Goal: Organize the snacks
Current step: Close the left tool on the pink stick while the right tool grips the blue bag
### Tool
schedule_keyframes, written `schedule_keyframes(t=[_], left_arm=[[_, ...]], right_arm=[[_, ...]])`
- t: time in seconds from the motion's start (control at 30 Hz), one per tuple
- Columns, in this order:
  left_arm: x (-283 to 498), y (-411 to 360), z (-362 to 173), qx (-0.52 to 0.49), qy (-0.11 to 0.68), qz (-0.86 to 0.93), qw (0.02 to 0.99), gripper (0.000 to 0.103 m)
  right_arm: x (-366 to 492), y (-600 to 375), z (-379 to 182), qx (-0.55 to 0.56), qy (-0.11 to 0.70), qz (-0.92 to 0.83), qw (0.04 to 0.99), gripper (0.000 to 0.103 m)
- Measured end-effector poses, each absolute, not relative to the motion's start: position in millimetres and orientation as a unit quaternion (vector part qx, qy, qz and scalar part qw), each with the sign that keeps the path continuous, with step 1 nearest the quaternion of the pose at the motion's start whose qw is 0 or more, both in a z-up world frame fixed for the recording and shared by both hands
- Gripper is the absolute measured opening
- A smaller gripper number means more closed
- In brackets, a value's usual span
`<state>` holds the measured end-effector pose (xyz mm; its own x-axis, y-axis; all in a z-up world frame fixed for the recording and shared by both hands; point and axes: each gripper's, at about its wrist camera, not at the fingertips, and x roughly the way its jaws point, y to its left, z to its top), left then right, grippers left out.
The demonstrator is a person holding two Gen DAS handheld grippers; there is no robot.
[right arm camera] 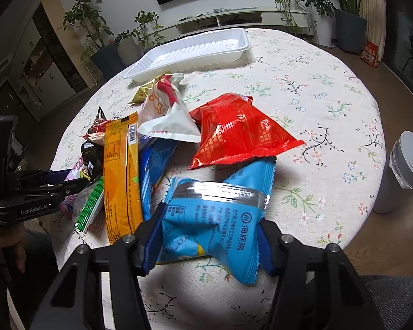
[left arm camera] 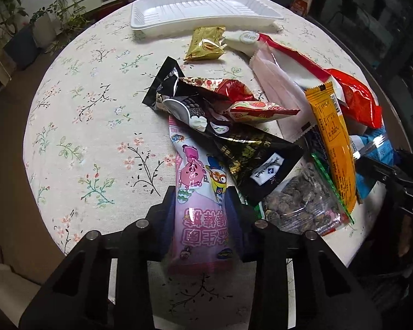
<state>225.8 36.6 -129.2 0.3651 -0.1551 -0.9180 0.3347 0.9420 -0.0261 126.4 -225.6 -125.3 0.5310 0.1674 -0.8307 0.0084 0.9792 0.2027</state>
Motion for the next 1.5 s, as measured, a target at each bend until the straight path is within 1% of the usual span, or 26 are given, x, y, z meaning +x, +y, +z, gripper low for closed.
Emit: schedule_keyframes(t=[0.07,0.2,0.23,0.43,0.53,0.63,0.83,1.33,1.5], left_arm=[[226,36,-128,0.088,0.546,-0.158,0.818,0.026],[225,37,-127,0.088,0.548,-0.169,0.815,0.022],[224,37,-126,0.090,0.548,-0.171,0.814,0.022],[218,41,-121,0.089,0.541,-0.180,0.816,0.018],[217,48,-119,0.072,0.545,-0.187,0.814,0.017],[216,52,-118,0.072,0.545,-0.186,0.814,0.017],[207,50,-113,0.089,0.541,-0.197,0.813,0.017],[184,90,-80,0.021,0.515,-0.191,0.836,0.017],[178,92,-74,0.011,0.505,-0.195,0.841,0.017]], right_arm=[[126,-226,-125,0.093,0.482,0.046,0.870,0.059],[127,-228,-126,0.099,0.482,0.048,0.869,0.055],[127,-228,-125,0.103,0.482,0.050,0.869,0.052],[125,-228,-123,0.103,0.480,0.058,0.869,0.047],[123,-227,-121,0.104,0.477,0.062,0.870,0.042],[123,-227,-118,0.107,0.477,0.066,0.870,0.040],[120,-223,-116,0.102,0.475,0.071,0.871,0.040],[107,-216,-100,0.110,0.453,0.094,0.880,0.039],[103,-216,-90,0.107,0.441,0.094,0.886,0.039]])
